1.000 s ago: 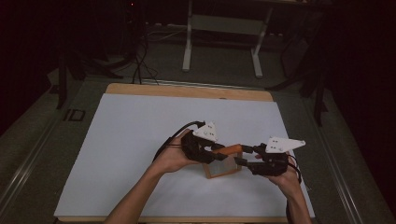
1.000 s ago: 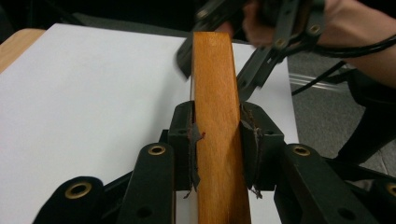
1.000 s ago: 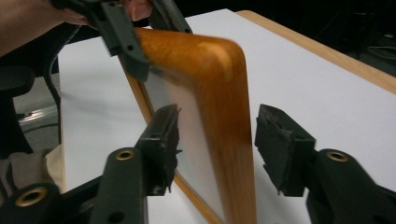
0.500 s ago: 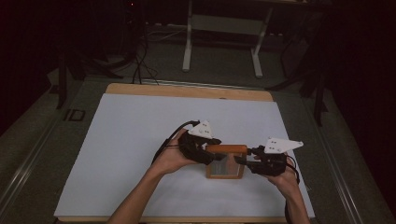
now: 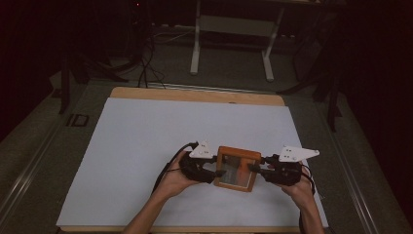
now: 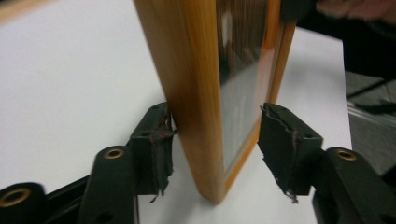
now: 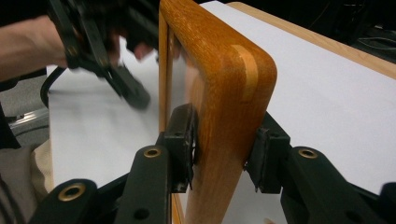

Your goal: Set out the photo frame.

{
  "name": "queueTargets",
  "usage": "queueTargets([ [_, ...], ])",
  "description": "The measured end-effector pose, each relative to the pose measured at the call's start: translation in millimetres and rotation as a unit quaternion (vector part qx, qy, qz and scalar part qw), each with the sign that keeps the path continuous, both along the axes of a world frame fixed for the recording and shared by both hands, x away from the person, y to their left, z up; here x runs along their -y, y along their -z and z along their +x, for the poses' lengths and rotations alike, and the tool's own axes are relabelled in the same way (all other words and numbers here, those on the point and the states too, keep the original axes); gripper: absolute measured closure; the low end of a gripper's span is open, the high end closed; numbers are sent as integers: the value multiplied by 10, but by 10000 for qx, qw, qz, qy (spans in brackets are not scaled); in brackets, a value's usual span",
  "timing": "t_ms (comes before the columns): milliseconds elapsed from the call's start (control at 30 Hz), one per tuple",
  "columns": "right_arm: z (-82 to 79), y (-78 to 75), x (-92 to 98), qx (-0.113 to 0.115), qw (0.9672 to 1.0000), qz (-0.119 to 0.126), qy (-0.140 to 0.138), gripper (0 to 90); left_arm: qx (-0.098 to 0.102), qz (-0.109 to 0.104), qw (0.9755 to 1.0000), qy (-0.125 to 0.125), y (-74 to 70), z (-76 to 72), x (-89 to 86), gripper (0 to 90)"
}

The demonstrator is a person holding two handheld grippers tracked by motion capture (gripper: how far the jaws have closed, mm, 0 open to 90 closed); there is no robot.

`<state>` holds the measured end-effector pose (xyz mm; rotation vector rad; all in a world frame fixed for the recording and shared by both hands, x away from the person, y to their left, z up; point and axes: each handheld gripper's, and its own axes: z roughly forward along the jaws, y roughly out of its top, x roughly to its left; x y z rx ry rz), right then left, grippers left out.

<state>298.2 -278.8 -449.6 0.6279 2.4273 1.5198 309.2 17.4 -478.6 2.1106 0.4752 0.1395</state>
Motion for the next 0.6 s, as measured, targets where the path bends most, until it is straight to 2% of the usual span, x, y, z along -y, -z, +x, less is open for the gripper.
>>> queueTargets([
  [100, -12, 15, 26, -12, 10000, -14, 4, 643, 20, 18, 10000, -32, 72, 14, 70, 478],
  [200, -27, 36, 64, -43, 10000, -17, -2, 642, 34, -39, 10000, -22, 86, 43, 84, 547],
  [367, -55, 55, 110, -44, 9999, -75, -66, 653, 52, -72, 9999, 126, 105, 47, 118, 555],
  [467, -73, 70, 113, -72, 9998, -88, -174, 652, 202, 18, 9996, 201, 105, 19, 136, 558],
  [533, -73, 103, 95, -119, 9994, -241, -213, 634, 227, 45, 9995, 191, 105, 3, 139, 566],
  [567, -73, 103, 95, -119, 9994, -241, -213, 634, 227, 45, 9995, 191, 105, 3, 139, 571],
  [600, -54, 197, 61, -275, 9975, -610, -210, 623, 247, 46, 9995, 166, 113, -6, 131, 577],
])
